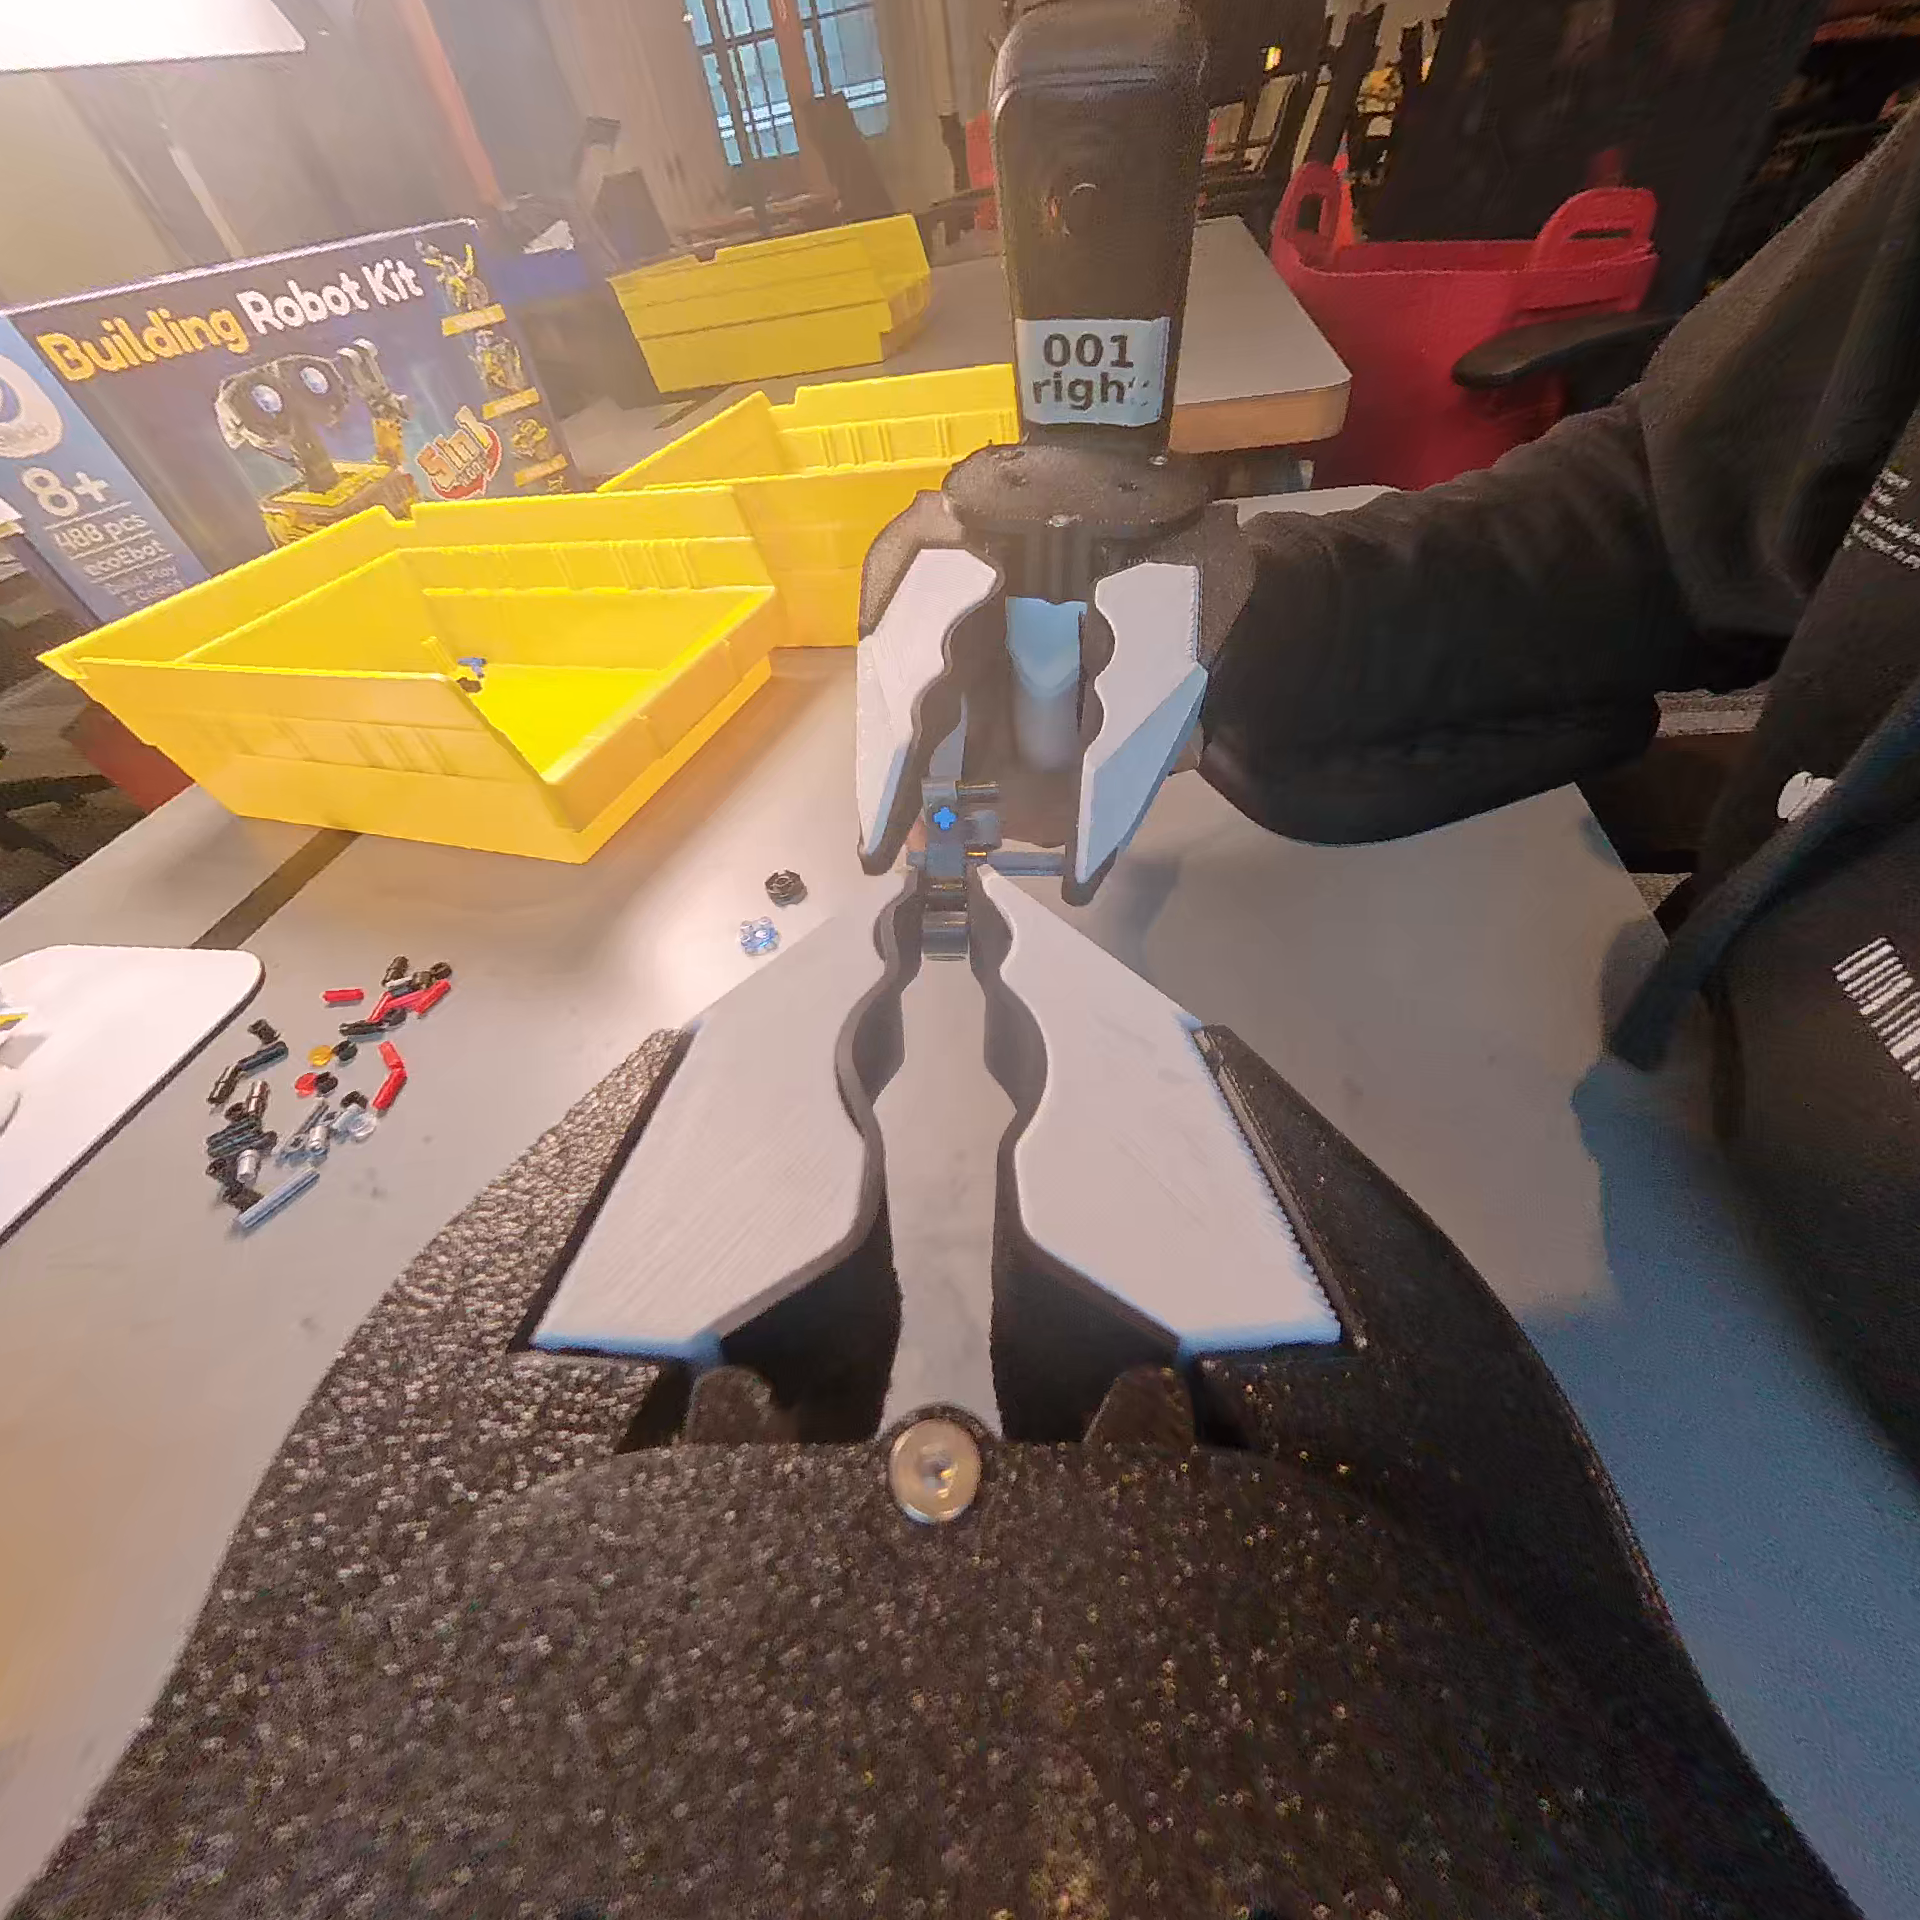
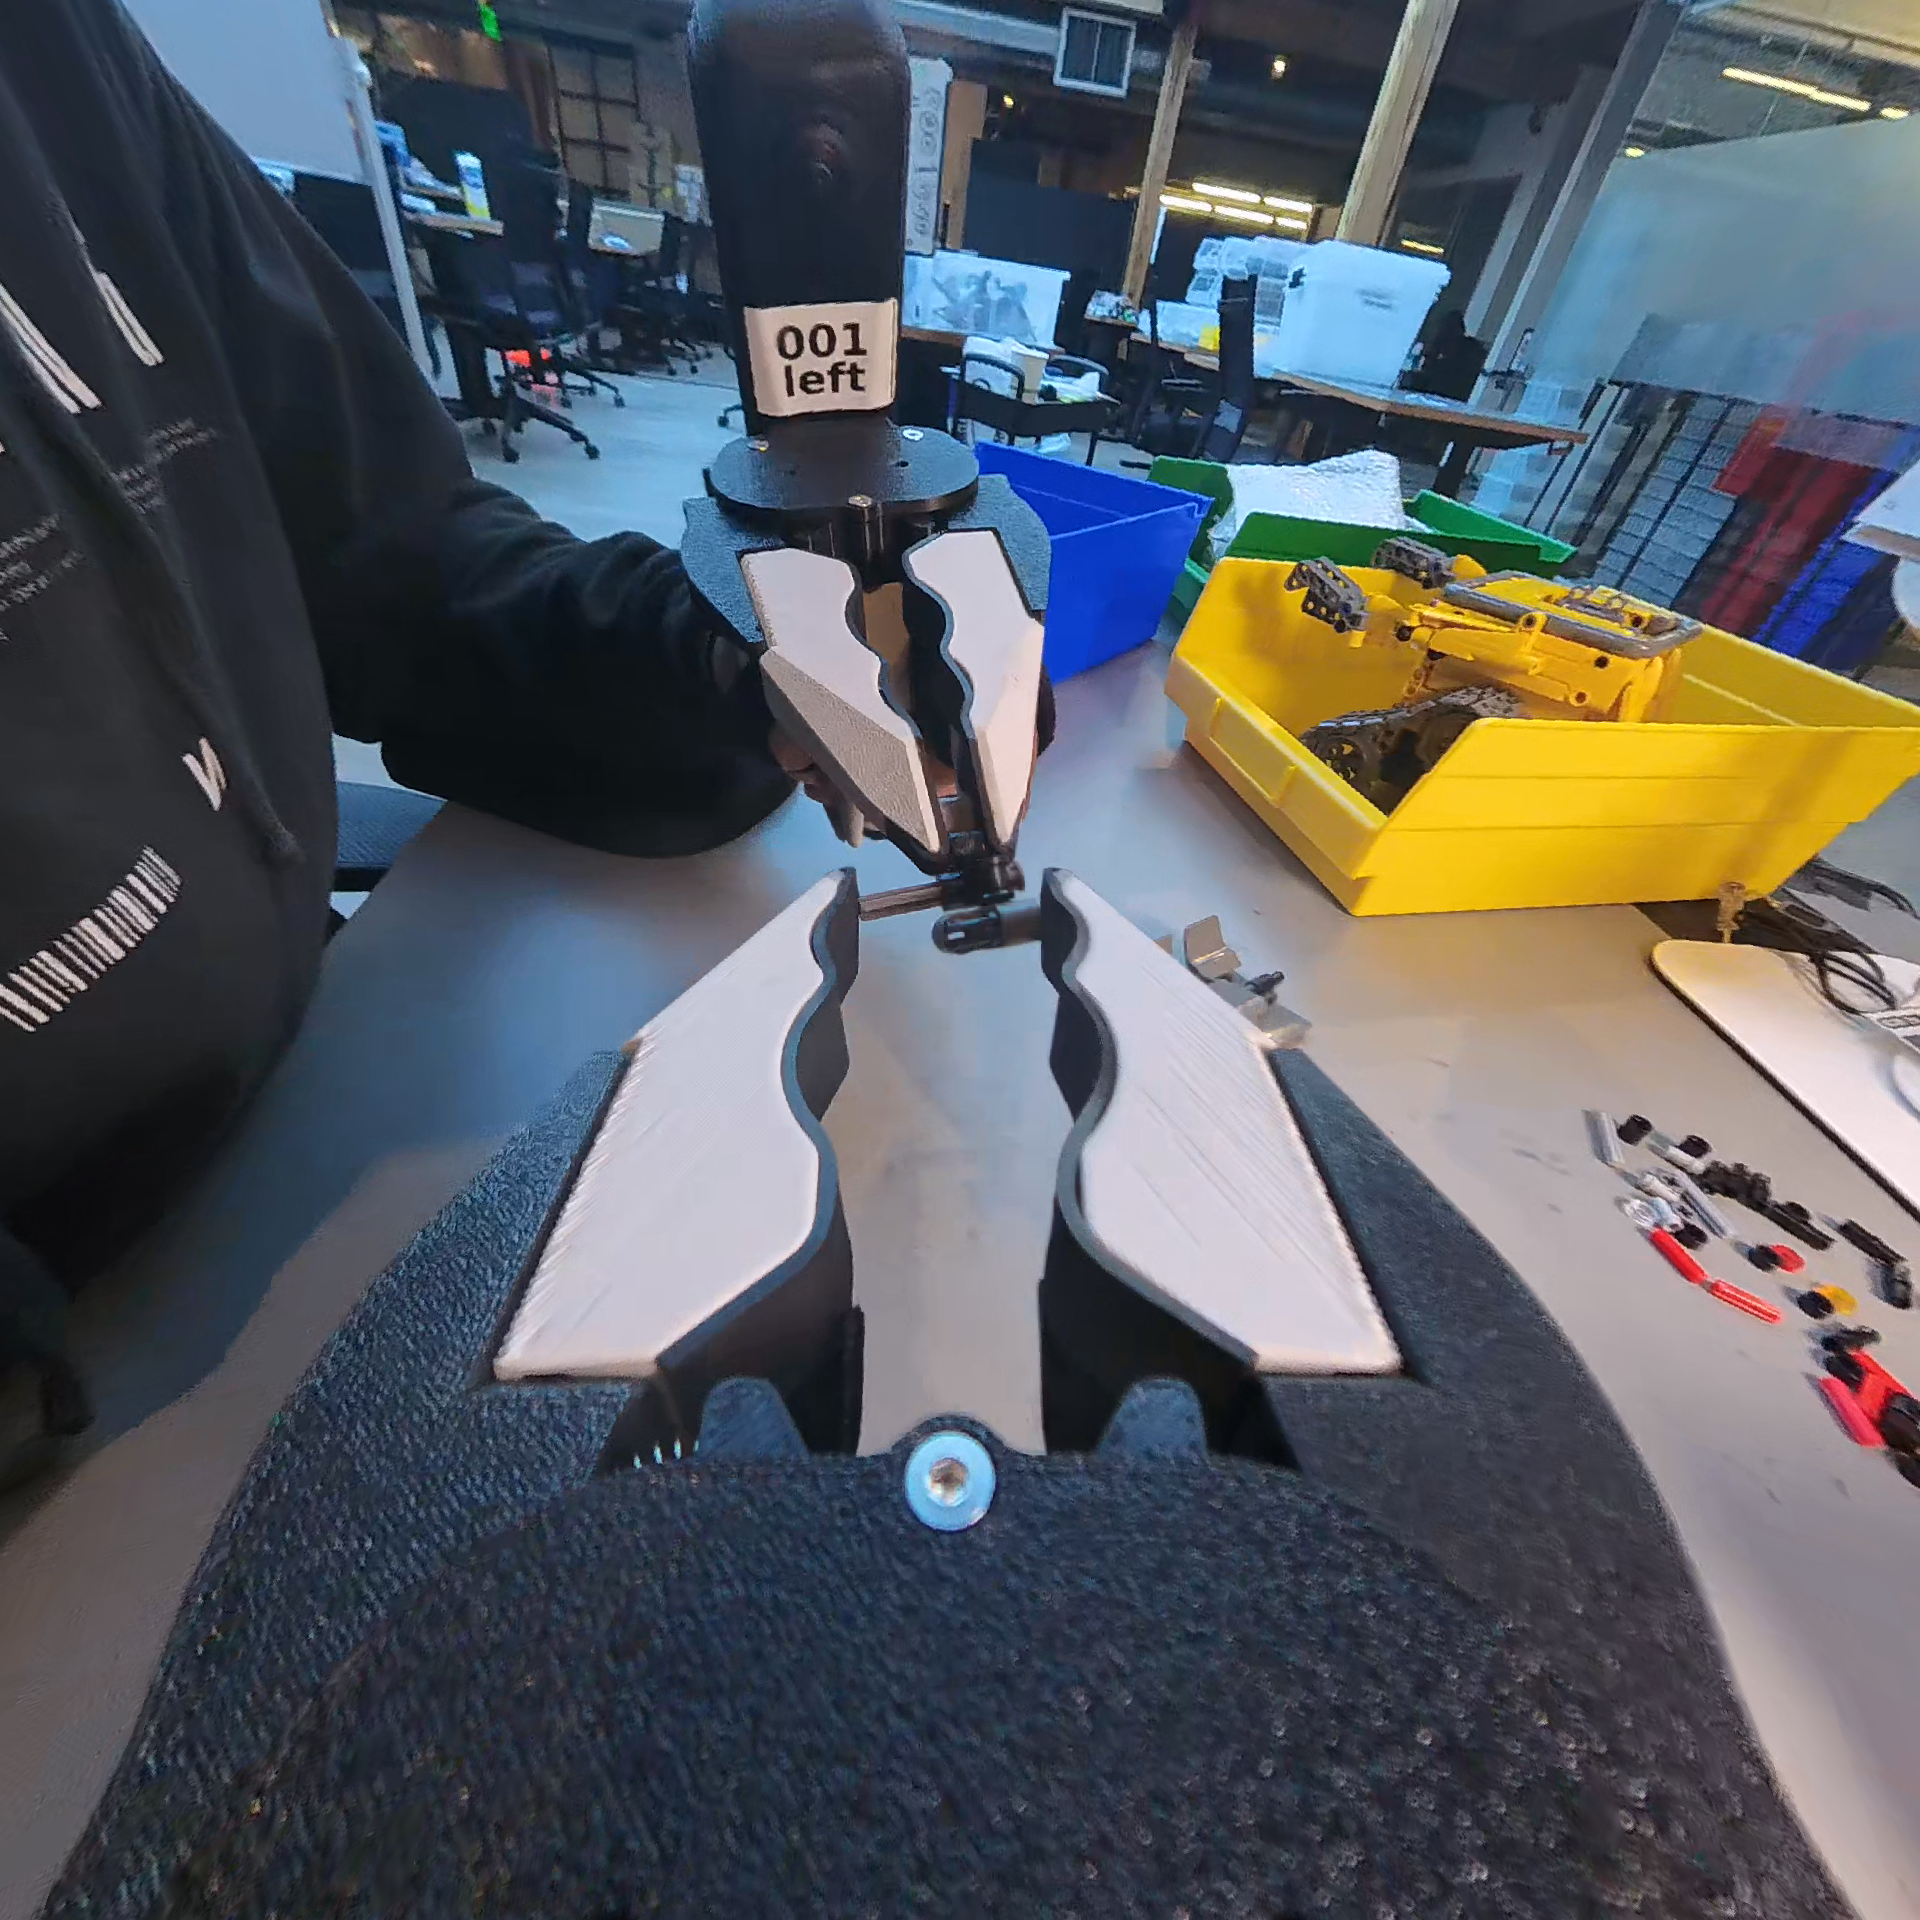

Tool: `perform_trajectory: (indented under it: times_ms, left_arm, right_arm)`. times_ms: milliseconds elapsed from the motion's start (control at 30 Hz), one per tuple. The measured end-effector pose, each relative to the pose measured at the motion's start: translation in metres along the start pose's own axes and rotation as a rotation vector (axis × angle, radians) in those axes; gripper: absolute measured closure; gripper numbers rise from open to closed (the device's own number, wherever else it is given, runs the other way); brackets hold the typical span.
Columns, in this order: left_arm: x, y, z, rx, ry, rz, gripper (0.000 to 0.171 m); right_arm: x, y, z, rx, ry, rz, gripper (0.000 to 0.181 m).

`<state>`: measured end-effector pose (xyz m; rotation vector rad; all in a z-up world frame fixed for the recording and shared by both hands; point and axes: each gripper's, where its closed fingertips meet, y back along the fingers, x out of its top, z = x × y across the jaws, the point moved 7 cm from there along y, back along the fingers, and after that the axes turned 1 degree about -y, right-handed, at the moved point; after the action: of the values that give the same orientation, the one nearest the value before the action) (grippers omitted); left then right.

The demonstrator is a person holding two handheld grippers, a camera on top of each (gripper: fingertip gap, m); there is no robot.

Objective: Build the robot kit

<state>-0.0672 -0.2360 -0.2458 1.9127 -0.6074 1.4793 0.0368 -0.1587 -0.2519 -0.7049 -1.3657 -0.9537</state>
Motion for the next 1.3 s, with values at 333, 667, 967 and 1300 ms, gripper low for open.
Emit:
perform_trajectory:
  times_ms: [333,667,967,1300]
  left_arm:
    - [-0.012,-0.005,-0.004,0.002,0.030,-0.102,0.164]
    - [-0.021,-0.008,-0.005,0.009,-0.002,-0.199,0.165]
    - [-0.028,-0.010,-0.006,0.023,-0.028,-0.266,0.165]
    - [-0.026,-0.008,-0.005,0.006,0.006,-0.212,0.164]
  right_arm:
    - [-0.011,-0.002,0.001,-0.064,0.132,-0.156,0.146]
    - [-0.022,-0.004,0.000,-0.085,0.243,-0.290,0.146]
    - [-0.023,-0.008,-0.003,-0.085,0.296,-0.348,0.146]
    - [-0.025,-0.008,-0.002,-0.076,0.267,-0.330,0.153]
